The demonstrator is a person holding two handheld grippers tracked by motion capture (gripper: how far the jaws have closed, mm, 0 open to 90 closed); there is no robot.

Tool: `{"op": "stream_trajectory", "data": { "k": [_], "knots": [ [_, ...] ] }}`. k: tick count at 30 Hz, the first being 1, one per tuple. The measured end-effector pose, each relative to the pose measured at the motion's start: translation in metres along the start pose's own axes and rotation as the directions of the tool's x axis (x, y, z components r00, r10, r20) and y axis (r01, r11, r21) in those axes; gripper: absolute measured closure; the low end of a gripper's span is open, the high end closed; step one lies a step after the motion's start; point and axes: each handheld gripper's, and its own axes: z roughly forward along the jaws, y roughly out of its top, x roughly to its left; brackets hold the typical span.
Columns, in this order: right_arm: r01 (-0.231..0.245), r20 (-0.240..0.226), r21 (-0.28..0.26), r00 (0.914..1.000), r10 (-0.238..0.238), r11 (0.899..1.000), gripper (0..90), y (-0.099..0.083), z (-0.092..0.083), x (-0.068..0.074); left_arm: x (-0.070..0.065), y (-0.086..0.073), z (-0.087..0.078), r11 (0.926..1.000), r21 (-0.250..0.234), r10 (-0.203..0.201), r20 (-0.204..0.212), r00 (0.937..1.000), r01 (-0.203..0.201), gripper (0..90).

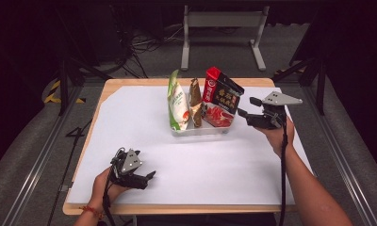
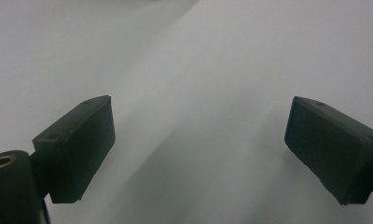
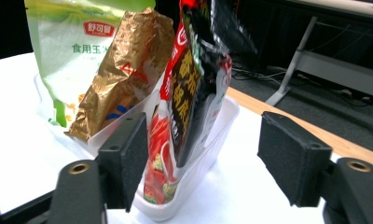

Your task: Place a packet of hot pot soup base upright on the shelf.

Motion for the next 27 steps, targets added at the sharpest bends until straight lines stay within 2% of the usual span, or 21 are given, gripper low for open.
{"op": "stream_trajectory", "data": {
  "k": [7, 14, 27],
  "knots": [
    [0.025, -0.024, 0.006, 0.9994, -0.025, 1.0, 29.8, -0.013, -0.005, 0.0, 0.0, -0.001, 0.0, 1.0, 0.004, -0.002, -0.002, 1.0, 0.002, 9.2],
    [0.062, -0.009, 0.018, 0.9981, -0.061, 0.998, 27.4, -0.024, -0.013, 0.006, -0.002, 0.0, 0.001, 0.9999, 0.01, 0.009, -0.003, 1.0, -0.009, 9.2],
    [0.088, -0.003, 0.037, 0.9961, -0.088, 0.995, 25.1, -0.041, -0.023, 0.011, -0.002, 0.0, 0.0, 0.9999, 0.009, 0.013, -0.008, 0.9999, -0.013, 9.0]
  ]
}}
